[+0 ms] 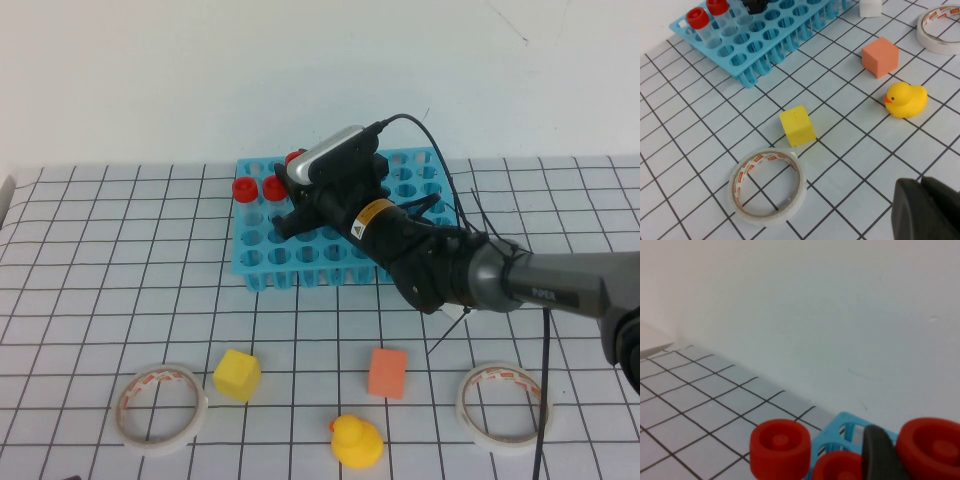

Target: Place the test tubes

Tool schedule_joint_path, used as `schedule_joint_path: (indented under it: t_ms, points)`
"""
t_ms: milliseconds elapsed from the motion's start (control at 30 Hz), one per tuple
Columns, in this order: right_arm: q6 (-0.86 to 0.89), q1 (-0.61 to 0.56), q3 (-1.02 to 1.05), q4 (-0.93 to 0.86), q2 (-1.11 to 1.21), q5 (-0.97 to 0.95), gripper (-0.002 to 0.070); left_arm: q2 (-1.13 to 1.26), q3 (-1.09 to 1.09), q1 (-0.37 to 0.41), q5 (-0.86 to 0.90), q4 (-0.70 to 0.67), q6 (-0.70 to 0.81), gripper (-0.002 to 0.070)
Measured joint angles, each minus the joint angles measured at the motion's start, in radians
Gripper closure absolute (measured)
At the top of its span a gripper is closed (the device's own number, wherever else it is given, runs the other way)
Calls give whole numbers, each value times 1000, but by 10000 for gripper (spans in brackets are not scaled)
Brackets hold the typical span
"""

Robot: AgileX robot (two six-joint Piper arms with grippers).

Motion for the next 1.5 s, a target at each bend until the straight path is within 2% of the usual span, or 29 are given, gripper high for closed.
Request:
schedule_joint_path:
  t_ms: [333,433,467,500,700,767,833,933,967,1067,1333,1500]
  points:
    - [2,0,-4,0,0,24,393,0,0,0,0,0,0,676]
    - [9,0,-4,0,0,29,299,0,0,0,0,0,0,676]
    - [9,0,-4,2,0,29,223,0,0,0,0,0,0,676]
    - [9,0,-4,4,0,31,201,0,0,0,0,0,0,676]
    - [20,0,5,6,-36,80,169,0,0,0,0,0,0,676]
    - [52,0,27,-1,-80,93,207,0,0,0,0,0,0,676]
    - [117,0,66,-21,-144,103,298,0,0,0,0,0,0,676]
    - [216,0,140,-84,-288,128,528,0,0,0,0,0,0,676]
    - [281,0,196,-176,-409,160,613,0,0,0,0,0,0,676]
    - [375,0,268,-366,-600,231,658,0,0,0,0,0,0,676]
    - [705,0,479,-976,-1036,366,676,0,0,0,7,0,0,676]
    - [808,0,631,-1113,-1209,427,677,0,0,0,17,0,2,676]
